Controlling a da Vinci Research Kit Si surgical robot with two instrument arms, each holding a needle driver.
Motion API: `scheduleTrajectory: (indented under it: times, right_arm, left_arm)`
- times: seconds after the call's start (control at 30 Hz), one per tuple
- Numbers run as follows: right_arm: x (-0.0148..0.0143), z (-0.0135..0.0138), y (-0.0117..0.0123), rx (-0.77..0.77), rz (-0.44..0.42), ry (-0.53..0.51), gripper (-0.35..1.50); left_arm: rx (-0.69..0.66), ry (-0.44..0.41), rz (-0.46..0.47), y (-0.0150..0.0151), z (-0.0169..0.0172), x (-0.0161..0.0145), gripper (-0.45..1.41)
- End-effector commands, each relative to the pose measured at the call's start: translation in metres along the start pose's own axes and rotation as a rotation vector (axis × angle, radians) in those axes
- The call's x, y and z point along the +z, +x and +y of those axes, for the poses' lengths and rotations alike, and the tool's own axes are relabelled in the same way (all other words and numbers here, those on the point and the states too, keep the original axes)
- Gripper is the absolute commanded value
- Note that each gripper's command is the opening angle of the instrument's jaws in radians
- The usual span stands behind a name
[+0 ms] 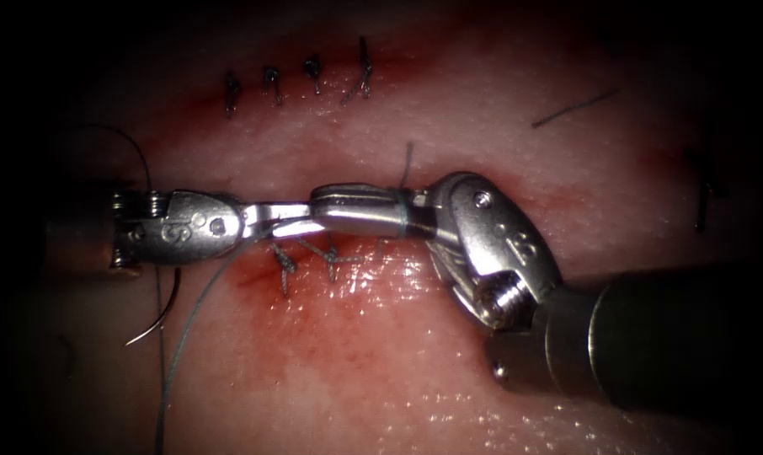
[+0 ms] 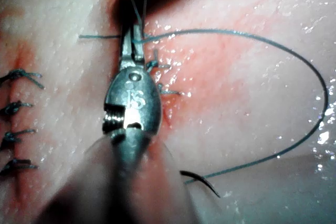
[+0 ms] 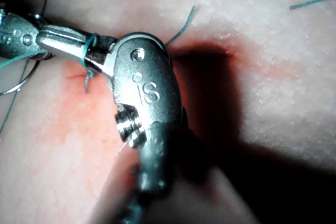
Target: Wound Closure
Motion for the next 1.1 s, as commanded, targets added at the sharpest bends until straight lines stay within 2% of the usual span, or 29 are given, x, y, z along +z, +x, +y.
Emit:
scheduleTrajectory:
  times: [0.03, 0.07, 0.13, 0.17, 0.23, 0.27, 0.3, 0.37, 0.43, 0.47, 0.53, 0.57, 0.63, 0.7, 0.8, 0.83, 0.9, 1.1]
  right_arm:
    - [0.0004, 0.0003, -0.0009, -0.007, -0.008, -0.034, -0.35]
    - [0.0004, 0.0004, -0.001, -0.025, -0.03, -0.1, -0.11]
    - [0.0002, 0.0004, -0.001, -0.063, -0.064, -0.214, -0.1]
    - [0.0002, 0.0004, -0.001, -0.063, -0.064, -0.214, -0.1]
    - [-0.0001, 0.0003, -0.0015, -0.035, -0.103, -0.301, -0.13]
    - [-0.0004, 0.0004, -0.0019, 0.0, -0.139, -0.388, -0.13]
    - [-0.0004, 0.0004, -0.0019, 0.0, -0.139, -0.388, -0.13]
    - [-0.0011, 0.0008, -0.0026, 0.057, -0.201, -0.519, -0.15]
    - [-0.0015, 0.0011, -0.0028, 0.084, -0.221, -0.541, -0.1]
    - [-0.0022, 0.0014, -0.0031, 0.12, -0.227, -0.569, -0.18]
    - [-0.0032, 0.002, -0.0032, 0.219, -0.2, -0.611, -0.05]
    - [-0.0038, 0.0024, -0.0032, 0.266, -0.193, -0.637, 0.1]
    - [-0.0043, 0.0027, -0.0033, 0.322, -0.188, -0.668, 0.14]
    - [-0.0048, 0.0031, -0.0037, 0.36, -0.203, -0.709, 0.29]
    - [-0.0055, 0.004, -0.0054, 0.458, -0.215, -0.734, 0.62]
    - [-0.0055, 0.004, -0.0054, 0.458, -0.215, -0.734, 0.62]
    - [-0.0056, 0.0044, -0.0062, 0.482, -0.242, -0.749, 0.76]
    - [-0.0056, 0.0048, -0.0069, 0.55, -0.274, -0.781, 0.88]
  left_arm:
    - [-0.004, -0.003, 0.0, -0.0006, 0.0007, 0.0009, -0.45]
    - [-0.002, -0.001, -0.002, -0.0006, 0.0012, 0.0014, -0.45]
    - [-0.005, 0.012, 0.001, -0.0003, 0.0016, 0.0019, -0.45]
    - [-0.005, 0.012, 0.001, -0.0003, 0.0016, 0.0019, -0.45]
    - [-0.006, 0.017, 0.002, -0.0002, 0.0019, 0.0023, -0.45]
    - [-0.007, 0.015, 0.005, 0.0, 0.0023, 0.0028, -0.45]
    - [-0.007, 0.015, 0.005, 0.0, 0.0023, 0.0028, -0.45]
    - [-0.007, 0.012, 0.009, 0.0003, 0.0028, 0.0036, -0.45]
    - [-0.007, 0.012, 0.01, 0.0004, 0.0029, 0.0039, -0.45]
    - [-0.007, 0.011, 0.012, 0.0005, 0.0031, 0.0043, -0.45]
    - [-0.008, 0.013, 0.011, 0.0005, 0.0031, 0.0046, -0.45]
    - [-0.008, 0.014, 0.011, 0.0004, 0.0029, 0.0047, -0.45]
    - [-0.008, 0.014, 0.011, 0.0003, 0.0026, 0.0047, -0.45]
    - [-0.007, 0.015, 0.011, 0.0002, 0.0024, 0.0048, -0.45]
    - [-0.005, 0.019, 0.008, 0.0, 0.0022, 0.0051, -0.45]
    - [-0.005, 0.019, 0.008, 0.0, 0.0022, 0.0051, -0.45]
    - [-0.004, 0.021, 0.006, -0.0001, 0.0023, 0.0053, -0.45]
    - [-0.004, 0.021, 0.007, -0.0001, 0.0023, 0.0053, -0.45]
